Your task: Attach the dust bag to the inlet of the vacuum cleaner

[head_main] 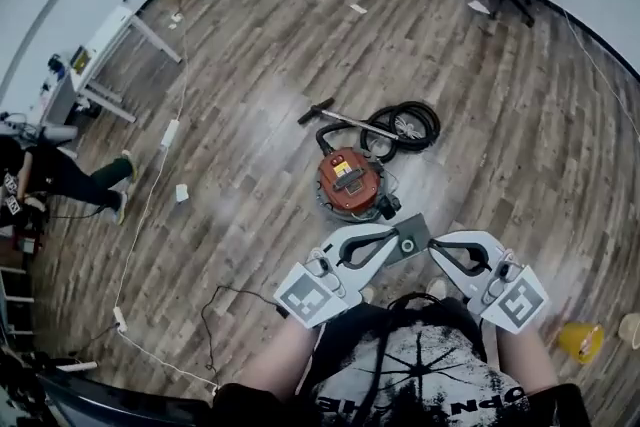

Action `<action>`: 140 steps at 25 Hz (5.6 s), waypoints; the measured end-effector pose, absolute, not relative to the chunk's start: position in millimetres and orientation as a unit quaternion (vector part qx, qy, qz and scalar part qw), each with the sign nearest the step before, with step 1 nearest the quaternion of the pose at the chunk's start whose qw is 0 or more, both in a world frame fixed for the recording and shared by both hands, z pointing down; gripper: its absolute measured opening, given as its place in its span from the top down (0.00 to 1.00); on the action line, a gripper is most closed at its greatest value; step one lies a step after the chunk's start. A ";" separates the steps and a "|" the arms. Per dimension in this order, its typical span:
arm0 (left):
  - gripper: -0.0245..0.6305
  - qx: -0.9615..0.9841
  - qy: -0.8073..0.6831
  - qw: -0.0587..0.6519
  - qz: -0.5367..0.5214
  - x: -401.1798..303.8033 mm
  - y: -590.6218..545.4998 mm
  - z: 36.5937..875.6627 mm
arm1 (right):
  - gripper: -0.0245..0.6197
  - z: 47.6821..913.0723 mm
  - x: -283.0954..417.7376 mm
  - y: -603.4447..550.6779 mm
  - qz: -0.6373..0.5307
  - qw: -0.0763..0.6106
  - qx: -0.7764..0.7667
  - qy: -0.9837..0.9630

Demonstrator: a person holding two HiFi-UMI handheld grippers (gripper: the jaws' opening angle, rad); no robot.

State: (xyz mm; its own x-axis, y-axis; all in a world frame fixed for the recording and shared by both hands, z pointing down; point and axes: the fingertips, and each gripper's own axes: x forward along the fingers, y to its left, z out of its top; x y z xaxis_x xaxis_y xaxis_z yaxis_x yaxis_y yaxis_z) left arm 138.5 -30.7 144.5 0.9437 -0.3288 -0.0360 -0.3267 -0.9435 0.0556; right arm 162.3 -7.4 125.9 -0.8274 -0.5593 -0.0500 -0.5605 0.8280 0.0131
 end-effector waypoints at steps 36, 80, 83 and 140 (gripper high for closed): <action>0.96 0.949 -0.303 0.086 -0.022 116.4 60.4 217.2 | 0.95 227.9 171.2 48.3 -0.004 -0.065 -0.188 0.980; 0.96 0.937 -0.303 0.146 0.098 176.2 -20.8 792.2 | 0.69 1216.3 286.7 16.5 0.028 -0.641 0.062 0.765; 0.96 0.933 -0.314 0.145 0.102 175.9 -18.9 800.5 | 0.69 1228.5 284.0 19.0 0.039 -0.652 0.075 0.754; 0.59 0.881 -0.304 0.077 0.355 162.7 -40.2 872.8 | 0.91 872.6 217.6 -92.6 0.010 -0.522 0.137 0.842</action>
